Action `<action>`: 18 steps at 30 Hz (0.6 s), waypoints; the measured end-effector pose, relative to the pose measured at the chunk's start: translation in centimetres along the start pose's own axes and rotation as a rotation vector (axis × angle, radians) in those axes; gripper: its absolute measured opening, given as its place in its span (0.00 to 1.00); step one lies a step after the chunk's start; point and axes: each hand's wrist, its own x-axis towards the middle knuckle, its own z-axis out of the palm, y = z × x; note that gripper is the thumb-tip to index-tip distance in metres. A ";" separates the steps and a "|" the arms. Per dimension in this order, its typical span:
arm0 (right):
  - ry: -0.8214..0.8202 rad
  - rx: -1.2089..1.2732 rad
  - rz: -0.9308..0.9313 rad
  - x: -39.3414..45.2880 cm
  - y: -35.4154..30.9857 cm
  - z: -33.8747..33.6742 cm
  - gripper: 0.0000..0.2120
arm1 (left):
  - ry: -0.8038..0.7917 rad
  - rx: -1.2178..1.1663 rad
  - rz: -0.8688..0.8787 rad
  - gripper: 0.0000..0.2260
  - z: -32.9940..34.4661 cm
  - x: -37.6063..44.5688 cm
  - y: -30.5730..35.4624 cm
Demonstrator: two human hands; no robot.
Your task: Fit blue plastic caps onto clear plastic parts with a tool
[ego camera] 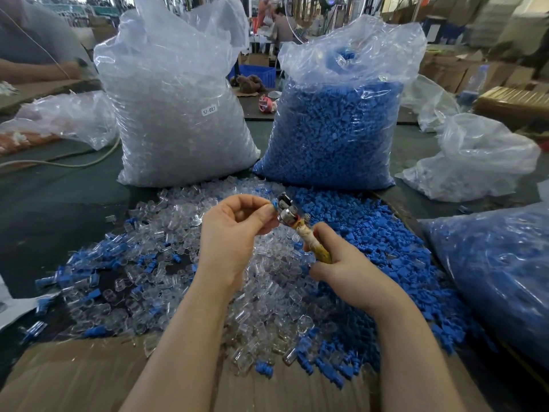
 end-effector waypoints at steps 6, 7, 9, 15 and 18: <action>0.054 -0.011 -0.009 0.1 0.2 0.2 0.11 | -0.029 0.020 0.014 0.05 0.0 -0.1 0.1; 0.064 -0.013 -0.013 0.1 0.3 0.3 0.11 | -0.028 0.022 0.016 0.05 0.0 -0.1 0.1; 0.088 -0.015 -0.023 0.1 0.3 0.4 0.11 | -0.023 0.031 0.018 0.05 0.0 -0.1 0.0; 0.085 0.003 -0.009 0.1 0.2 0.6 0.10 | 0.000 0.029 -0.016 0.04 0.0 0.1 -0.1; 0.072 0.023 0.015 0.4 0.2 0.8 0.09 | 0.046 -0.003 -0.071 0.03 0.2 0.1 -0.2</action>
